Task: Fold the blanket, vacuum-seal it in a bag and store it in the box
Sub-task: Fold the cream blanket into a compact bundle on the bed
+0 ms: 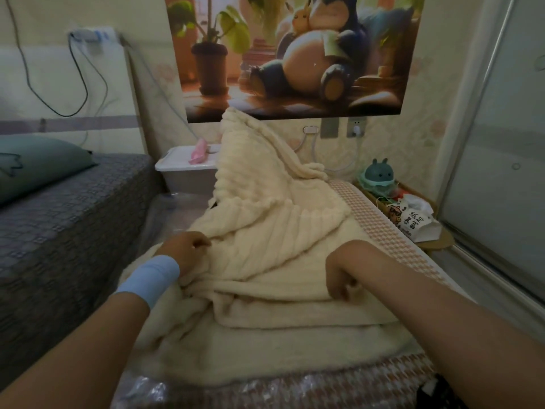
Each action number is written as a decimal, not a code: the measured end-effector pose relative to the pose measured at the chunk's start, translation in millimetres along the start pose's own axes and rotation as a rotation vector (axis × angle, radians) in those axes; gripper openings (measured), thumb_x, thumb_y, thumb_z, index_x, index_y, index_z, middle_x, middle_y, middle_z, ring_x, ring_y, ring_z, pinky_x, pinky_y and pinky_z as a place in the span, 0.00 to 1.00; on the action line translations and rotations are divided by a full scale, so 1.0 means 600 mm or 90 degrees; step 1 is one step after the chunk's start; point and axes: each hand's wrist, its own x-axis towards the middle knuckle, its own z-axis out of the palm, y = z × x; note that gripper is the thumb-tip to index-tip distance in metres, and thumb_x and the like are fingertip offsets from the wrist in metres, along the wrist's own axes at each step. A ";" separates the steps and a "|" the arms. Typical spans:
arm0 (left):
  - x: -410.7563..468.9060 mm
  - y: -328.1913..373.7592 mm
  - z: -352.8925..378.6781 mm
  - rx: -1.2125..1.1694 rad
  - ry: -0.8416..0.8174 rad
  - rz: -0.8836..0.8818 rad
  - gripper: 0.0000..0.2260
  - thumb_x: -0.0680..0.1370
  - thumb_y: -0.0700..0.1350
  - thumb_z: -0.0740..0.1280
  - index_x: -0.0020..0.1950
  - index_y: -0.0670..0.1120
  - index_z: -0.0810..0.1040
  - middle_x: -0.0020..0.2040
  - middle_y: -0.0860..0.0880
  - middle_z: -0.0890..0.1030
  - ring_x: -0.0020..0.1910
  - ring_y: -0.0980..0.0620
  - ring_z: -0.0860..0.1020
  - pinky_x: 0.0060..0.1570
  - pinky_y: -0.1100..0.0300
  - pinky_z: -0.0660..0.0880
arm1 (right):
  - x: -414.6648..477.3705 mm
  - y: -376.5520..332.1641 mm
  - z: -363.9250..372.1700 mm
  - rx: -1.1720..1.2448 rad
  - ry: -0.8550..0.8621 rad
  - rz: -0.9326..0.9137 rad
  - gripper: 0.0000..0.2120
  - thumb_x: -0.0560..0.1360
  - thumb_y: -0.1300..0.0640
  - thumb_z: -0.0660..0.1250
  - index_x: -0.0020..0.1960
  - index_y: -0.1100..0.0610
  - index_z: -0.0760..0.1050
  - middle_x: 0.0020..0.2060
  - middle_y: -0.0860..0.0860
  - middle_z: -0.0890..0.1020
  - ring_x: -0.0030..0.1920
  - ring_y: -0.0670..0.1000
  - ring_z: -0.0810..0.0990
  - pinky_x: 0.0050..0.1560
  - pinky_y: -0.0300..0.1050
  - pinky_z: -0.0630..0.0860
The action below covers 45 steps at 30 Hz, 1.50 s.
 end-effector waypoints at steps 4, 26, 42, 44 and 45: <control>0.034 -0.099 0.005 0.113 0.017 -0.171 0.19 0.78 0.54 0.61 0.68 0.51 0.71 0.68 0.43 0.72 0.65 0.40 0.71 0.66 0.49 0.66 | 0.012 -0.040 -0.008 0.113 0.492 -0.127 0.17 0.78 0.49 0.60 0.65 0.49 0.72 0.62 0.54 0.73 0.62 0.56 0.72 0.58 0.52 0.70; -0.023 0.109 -0.164 -0.328 0.259 0.101 0.19 0.82 0.52 0.57 0.70 0.46 0.70 0.70 0.43 0.71 0.69 0.44 0.68 0.66 0.56 0.63 | 0.020 -0.179 -0.045 0.490 0.155 -0.461 0.14 0.78 0.56 0.66 0.62 0.51 0.81 0.54 0.50 0.84 0.50 0.51 0.84 0.51 0.46 0.78; -0.040 0.164 0.043 -0.112 -0.112 0.170 0.19 0.72 0.50 0.73 0.61 0.55 0.76 0.66 0.50 0.73 0.61 0.49 0.74 0.64 0.52 0.71 | 0.020 0.032 0.045 0.923 0.316 -0.096 0.41 0.74 0.36 0.67 0.79 0.47 0.52 0.74 0.54 0.66 0.67 0.61 0.72 0.50 0.50 0.77; -0.030 0.156 0.059 -0.051 -0.049 0.049 0.36 0.67 0.58 0.75 0.71 0.53 0.66 0.73 0.48 0.60 0.69 0.44 0.67 0.67 0.51 0.67 | 0.023 0.025 0.039 0.827 0.413 -0.137 0.48 0.72 0.37 0.71 0.81 0.43 0.45 0.78 0.56 0.57 0.75 0.60 0.62 0.65 0.52 0.68; -0.027 0.157 0.070 -0.014 -0.090 0.017 0.38 0.68 0.60 0.74 0.74 0.52 0.63 0.74 0.47 0.59 0.70 0.43 0.66 0.68 0.51 0.66 | 0.023 0.024 0.040 0.754 0.407 -0.143 0.51 0.71 0.39 0.73 0.81 0.43 0.43 0.78 0.57 0.55 0.76 0.60 0.60 0.69 0.51 0.65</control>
